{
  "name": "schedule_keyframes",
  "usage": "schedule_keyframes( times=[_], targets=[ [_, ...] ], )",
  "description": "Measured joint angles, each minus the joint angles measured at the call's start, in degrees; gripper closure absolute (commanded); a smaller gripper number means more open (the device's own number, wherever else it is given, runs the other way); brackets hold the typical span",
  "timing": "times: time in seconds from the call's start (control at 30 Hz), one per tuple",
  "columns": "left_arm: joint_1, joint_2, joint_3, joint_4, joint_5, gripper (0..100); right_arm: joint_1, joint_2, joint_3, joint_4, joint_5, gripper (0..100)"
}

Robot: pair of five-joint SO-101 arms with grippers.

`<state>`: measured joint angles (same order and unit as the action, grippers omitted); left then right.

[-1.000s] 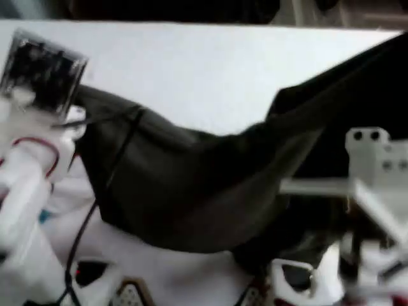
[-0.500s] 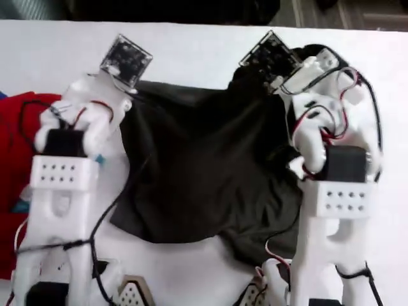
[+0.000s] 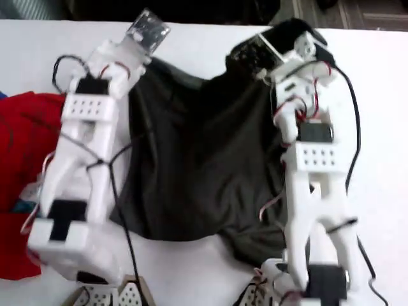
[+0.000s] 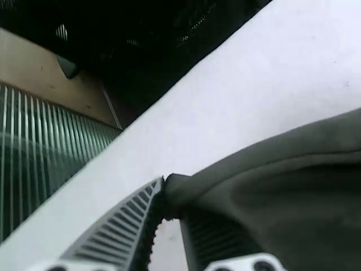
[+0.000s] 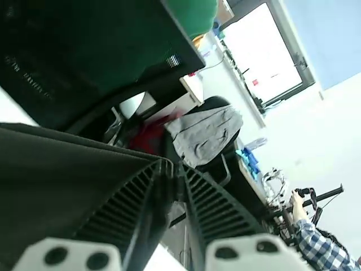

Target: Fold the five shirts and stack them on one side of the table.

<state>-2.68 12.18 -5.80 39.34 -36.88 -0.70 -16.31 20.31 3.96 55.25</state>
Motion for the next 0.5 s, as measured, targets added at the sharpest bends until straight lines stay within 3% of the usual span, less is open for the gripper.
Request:
schedule_keyframes(
  times=[0.2, 0.5],
  targets=[
    [0.0, 16.09, -21.1, 3.08, -5.54, 98, 0.09, 15.91, -17.93, -1.05, 0.0, 97.9],
    [-1.23, 38.42, -57.67, 13.45, -6.24, 98, 1.05, 33.93, -40.35, -1.05, 0.0, 97.9]
  ],
)
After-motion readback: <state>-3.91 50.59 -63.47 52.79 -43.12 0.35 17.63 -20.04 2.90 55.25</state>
